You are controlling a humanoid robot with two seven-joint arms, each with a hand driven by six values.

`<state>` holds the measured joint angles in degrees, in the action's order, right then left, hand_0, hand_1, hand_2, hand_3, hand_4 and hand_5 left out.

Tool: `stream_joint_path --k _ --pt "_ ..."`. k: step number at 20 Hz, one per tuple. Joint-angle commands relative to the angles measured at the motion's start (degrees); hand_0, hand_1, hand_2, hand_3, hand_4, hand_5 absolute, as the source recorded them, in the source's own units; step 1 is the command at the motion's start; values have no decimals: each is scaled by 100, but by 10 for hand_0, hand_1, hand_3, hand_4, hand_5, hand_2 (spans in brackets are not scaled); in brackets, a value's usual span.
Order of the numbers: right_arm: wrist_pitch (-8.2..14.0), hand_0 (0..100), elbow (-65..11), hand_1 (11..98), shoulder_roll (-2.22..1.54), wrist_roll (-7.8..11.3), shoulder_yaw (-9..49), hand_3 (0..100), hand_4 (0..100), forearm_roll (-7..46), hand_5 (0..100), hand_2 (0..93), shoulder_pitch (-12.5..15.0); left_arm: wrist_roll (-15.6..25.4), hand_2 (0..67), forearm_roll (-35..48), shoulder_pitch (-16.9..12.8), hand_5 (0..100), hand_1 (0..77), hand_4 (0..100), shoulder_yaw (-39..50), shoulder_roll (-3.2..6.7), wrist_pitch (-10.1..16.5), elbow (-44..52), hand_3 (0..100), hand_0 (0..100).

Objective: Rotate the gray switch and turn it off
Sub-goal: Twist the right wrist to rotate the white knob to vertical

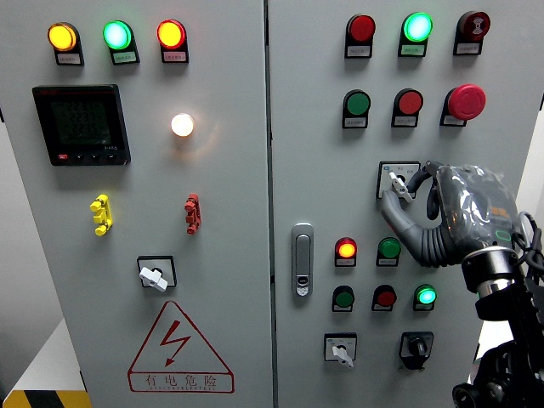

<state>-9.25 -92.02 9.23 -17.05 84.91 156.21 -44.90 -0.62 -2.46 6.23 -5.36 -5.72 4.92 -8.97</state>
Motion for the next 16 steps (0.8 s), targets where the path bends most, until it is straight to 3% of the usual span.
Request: stream_joint_path --k 1,5,8,9,16 --pt "2 294 17 251 0 -61 8 931 947 23 1000 616 -10 0 123 0 -8 123 0 118 0 0 0 0 222 328" --pt "-16 67 52 273 0 -70 -1 940 944 23 1000 638 -63 0 123 0 1 123 0 118 0 0 0 0 222 330" --pt "-15 6 61 303 0 -79 17 946 947 23 1000 653 -72 0 124 0 1 123 0 118 0 0 0 0 222 329" --pt "-15 3 70 310 0 -113 8 950 946 23 1000 655 -72 0 123 0 1 123 0 118 0 0 0 0 222 329" --pt "-15 238 96 304 0 -167 -1 971 947 23 1000 681 -98 0 123 0 -8 123 0 118 0 0 0 0 222 329"
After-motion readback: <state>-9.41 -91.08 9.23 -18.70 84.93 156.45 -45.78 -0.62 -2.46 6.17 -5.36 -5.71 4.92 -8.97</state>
